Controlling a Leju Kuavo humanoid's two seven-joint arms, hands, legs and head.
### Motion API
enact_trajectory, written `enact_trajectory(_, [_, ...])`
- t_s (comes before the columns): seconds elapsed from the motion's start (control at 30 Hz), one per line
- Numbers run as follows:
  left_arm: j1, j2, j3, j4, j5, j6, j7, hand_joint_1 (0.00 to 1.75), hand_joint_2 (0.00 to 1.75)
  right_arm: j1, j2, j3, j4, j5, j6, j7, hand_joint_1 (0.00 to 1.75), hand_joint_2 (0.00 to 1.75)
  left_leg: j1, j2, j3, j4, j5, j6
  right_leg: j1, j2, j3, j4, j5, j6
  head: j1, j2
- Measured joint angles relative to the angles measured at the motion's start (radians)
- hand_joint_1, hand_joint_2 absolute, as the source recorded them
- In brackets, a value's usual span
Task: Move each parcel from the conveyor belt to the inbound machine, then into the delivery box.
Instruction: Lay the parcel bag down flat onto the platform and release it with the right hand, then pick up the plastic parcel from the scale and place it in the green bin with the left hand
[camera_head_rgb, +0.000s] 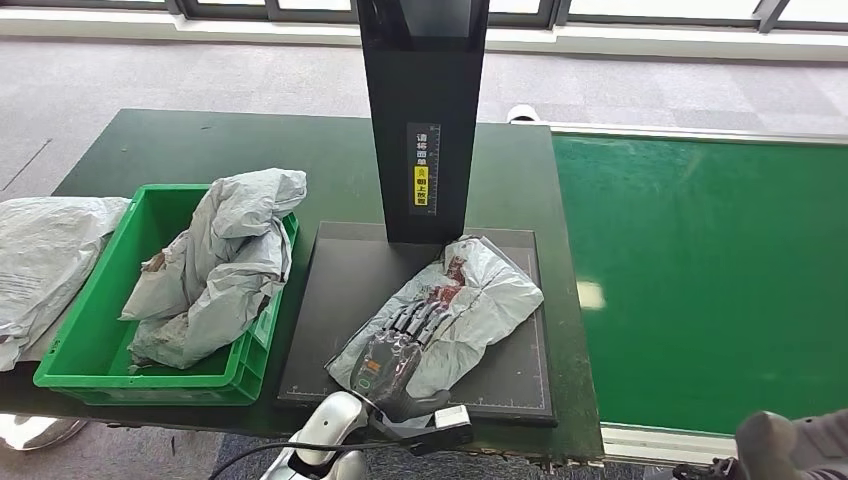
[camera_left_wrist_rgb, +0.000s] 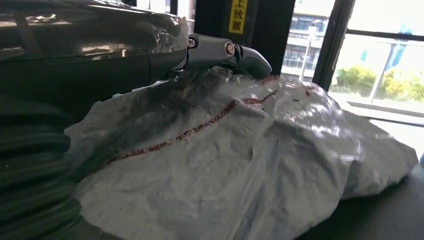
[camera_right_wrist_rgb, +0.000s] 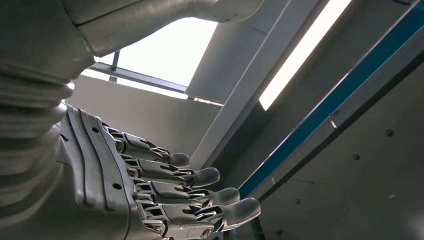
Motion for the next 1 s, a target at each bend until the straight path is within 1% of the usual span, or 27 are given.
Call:
enact_trajectory(0.13, [-0.045, -0.008, -0.016, 0.105, -0.024, -0.025, -0.001, 0.0, 1.75, -0.015, 0.011, 0.0, 0.0, 0.008, 0.0, 0.0, 0.0, 1.75, 0.0, 0.0, 0.0, 0.0, 0.0, 0.0, 0.0, 0.0, 0.001, 0.0, 0.0, 0.0, 0.0, 0.0])
enact_trajectory(0.23, [-0.098, -0.02, -0.024, 0.178, -0.021, -0.026, -0.01, 0.0, 1.75, -0.024, 0.018, 0.0, 0.0, 0.01, 0.0, 0.0, 0.0, 1.75, 0.0, -0.001, 0.002, 0.0, 0.001, 0.0, 0.0, -0.001, 0.003, 0.0, 0.0, 0.0, 0.0, 0.0])
enact_trajectory(0.4, [-0.148, -0.036, -0.032, 0.246, -0.02, -0.026, -0.014, 0.0, 1.75, -0.027, 0.026, 0.0, 0.0, 0.01, 0.0, 0.0, 0.0, 1.75, 0.0, -0.001, 0.005, 0.0, 0.0, 0.0, 0.0, -0.001, 0.006, 0.0, 0.0, 0.0, 0.0, 0.0])
enact_trajectory(0.43, [-0.154, -0.038, -0.032, 0.254, -0.02, -0.026, -0.014, 0.07, 1.75, -0.027, 0.026, 0.0, 0.0, 0.01, 0.0, 0.0, 0.0, 1.75, 0.0, -0.001, 0.005, 0.0, 0.0, 0.0, 0.0, -0.001, 0.006, 0.0, 0.0, 0.0, 0.0, 0.0])
enact_trajectory(0.53, [-0.165, -0.043, -0.032, 0.273, -0.018, -0.025, -0.015, 1.38, 1.75, -0.027, 0.029, 0.0, 0.0, 0.011, 0.0, 0.0, 0.0, 1.75, 0.0, -0.001, 0.006, 0.0, 0.001, 0.0, 0.0, -0.001, 0.007, 0.0, 0.0, 0.0, 0.0, 0.0])
enact_trajectory(0.57, [-0.167, -0.044, -0.032, 0.278, -0.012, -0.023, -0.019, 1.75, 1.75, -0.027, 0.029, 0.0, 0.0, 0.013, 0.0, 0.0, 0.0, 1.75, 0.0, -0.001, 0.006, 0.0, 0.001, 0.0, 0.0, -0.001, 0.007, 0.0, 0.0, 0.0, 0.0, 0.0])
enact_trajectory(0.77, [-0.167, -0.044, -0.032, 0.276, 0.078, 0.007, -0.065, 1.75, 1.75, -0.024, 0.041, 0.0, -0.016, 0.027, 0.0, 0.0, 0.0, 1.75, 0.0, -0.001, 0.005, 0.0, 0.002, 0.0, 0.0, 0.0, 0.006, 0.0, 0.001, 0.0, 0.0, 0.0])
enact_trajectory(1.0, [-0.164, -0.043, -0.031, 0.24, 0.089, -0.021, -0.075, 1.75, 1.75, -0.018, 0.052, 0.0, -0.034, 0.042, 0.0, 0.0, 0.0, 1.75, 0.0, -0.001, 0.004, 0.0, 0.002, -0.001, 0.0, 0.0, 0.005, 0.0, 0.001, 0.0, 0.0, 0.0])
